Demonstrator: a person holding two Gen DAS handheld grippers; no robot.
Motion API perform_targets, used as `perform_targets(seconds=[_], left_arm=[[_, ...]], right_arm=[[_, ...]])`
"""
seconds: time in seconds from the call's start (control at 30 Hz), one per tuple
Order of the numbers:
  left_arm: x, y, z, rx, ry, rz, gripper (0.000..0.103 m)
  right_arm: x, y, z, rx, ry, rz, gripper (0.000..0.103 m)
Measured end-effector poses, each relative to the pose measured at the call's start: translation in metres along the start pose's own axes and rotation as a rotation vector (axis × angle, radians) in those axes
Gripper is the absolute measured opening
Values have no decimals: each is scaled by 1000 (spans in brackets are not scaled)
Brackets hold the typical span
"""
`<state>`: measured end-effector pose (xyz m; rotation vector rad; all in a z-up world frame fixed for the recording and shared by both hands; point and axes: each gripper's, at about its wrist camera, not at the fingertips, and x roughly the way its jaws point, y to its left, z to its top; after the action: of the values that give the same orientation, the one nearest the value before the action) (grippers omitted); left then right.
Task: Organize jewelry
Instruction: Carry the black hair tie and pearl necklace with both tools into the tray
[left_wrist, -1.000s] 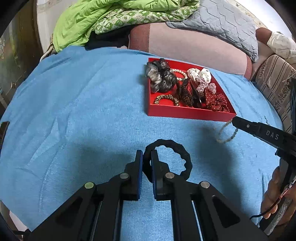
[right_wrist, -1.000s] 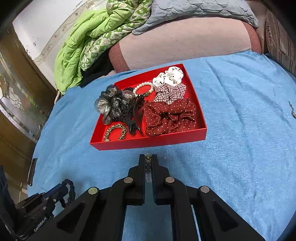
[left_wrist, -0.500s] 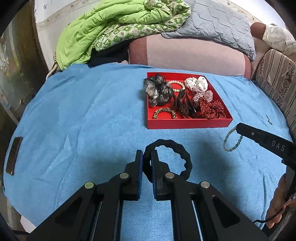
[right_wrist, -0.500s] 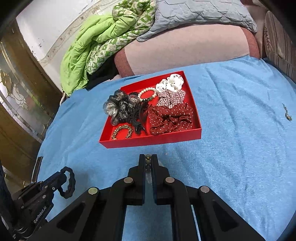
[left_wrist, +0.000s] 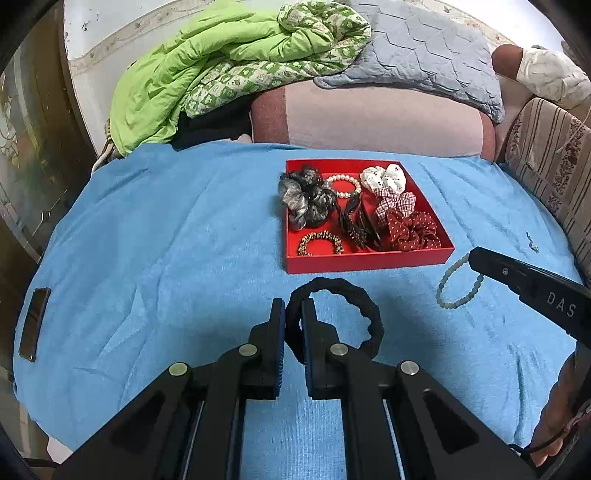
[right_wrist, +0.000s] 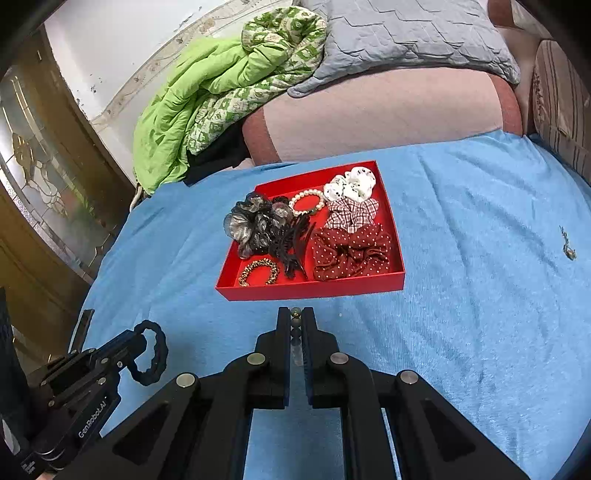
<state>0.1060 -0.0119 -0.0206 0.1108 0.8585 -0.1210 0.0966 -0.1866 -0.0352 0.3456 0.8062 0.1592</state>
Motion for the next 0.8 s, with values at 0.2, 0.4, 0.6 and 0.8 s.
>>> perform_targets(seconds=[0.2, 0.4, 0.6, 0.8], left_arm=[[-5, -4, 12, 13, -20, -2, 8], [-5, -7, 24, 23, -30, -6, 8], [-2, -7, 34, 23, -34, -13, 8], [4, -4, 46, 19, -38, -20, 8]], right_arm=[[-7, 4, 9, -17, -15, 3, 7], [-12, 11, 19, -43, -29, 7, 7], [-10, 17, 27, -66, -32, 11, 7], [-6, 21, 35, -84, -32, 15, 7]])
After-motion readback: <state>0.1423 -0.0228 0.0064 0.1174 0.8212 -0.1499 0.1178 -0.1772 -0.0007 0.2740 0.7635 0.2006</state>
